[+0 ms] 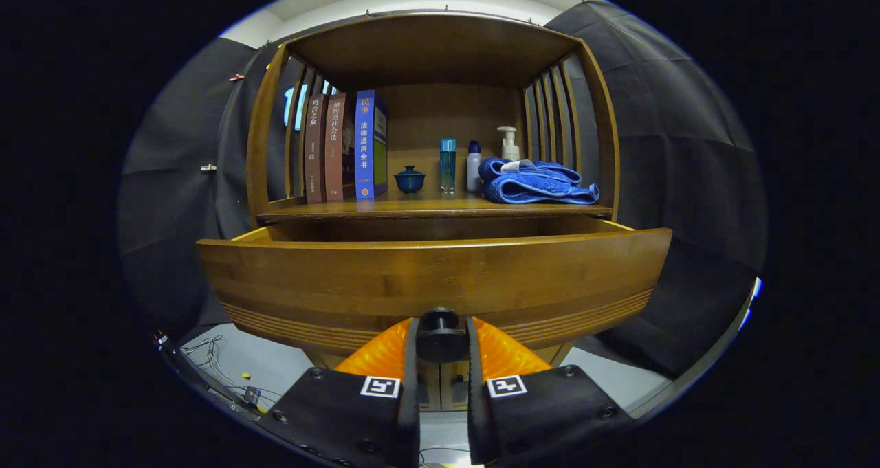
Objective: Pull open the drawer, take out the items inside it, and place them on the countertop above the cabinet.
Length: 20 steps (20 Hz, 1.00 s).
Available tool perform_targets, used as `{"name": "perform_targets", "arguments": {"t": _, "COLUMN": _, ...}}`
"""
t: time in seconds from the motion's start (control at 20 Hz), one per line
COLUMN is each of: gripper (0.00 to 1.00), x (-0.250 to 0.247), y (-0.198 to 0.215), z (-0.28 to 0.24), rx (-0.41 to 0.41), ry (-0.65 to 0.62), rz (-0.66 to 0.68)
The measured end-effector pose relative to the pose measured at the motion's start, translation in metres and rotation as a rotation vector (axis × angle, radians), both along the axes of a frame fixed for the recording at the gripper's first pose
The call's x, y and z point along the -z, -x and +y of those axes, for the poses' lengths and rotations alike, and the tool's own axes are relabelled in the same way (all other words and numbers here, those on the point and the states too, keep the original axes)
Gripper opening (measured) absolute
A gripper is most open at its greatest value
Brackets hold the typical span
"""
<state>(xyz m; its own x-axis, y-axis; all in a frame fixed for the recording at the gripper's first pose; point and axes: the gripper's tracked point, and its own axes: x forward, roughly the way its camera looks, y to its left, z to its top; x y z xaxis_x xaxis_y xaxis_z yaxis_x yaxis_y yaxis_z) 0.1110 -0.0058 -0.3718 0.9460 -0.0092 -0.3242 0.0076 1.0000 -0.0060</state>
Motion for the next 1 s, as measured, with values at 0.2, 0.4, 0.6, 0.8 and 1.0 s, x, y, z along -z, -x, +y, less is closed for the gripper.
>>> {"name": "perform_targets", "arguments": {"t": 0.2, "gripper": 0.31, "x": -0.003, "y": 0.021, "z": 0.001, "rx": -0.007, "ry": 0.001, "rz": -0.003}}
{"name": "perform_targets", "arguments": {"t": 0.4, "gripper": 0.31, "x": -0.002, "y": 0.037, "z": -0.001, "rx": -0.007, "ry": 0.006, "rz": -0.006}}
{"name": "perform_targets", "arguments": {"t": 0.6, "gripper": 0.31, "x": 0.002, "y": 0.045, "z": -0.003, "rx": -0.014, "ry": 0.013, "rz": -0.003}}
{"name": "perform_targets", "arguments": {"t": 0.8, "gripper": 0.32, "x": 0.002, "y": 0.047, "z": -0.003, "rx": -0.013, "ry": 0.026, "rz": 0.000}}
{"name": "perform_targets", "arguments": {"t": 1.0, "gripper": 0.61, "x": -0.007, "y": 0.047, "z": -0.003, "rx": -0.015, "ry": 0.084, "rz": -0.038}}
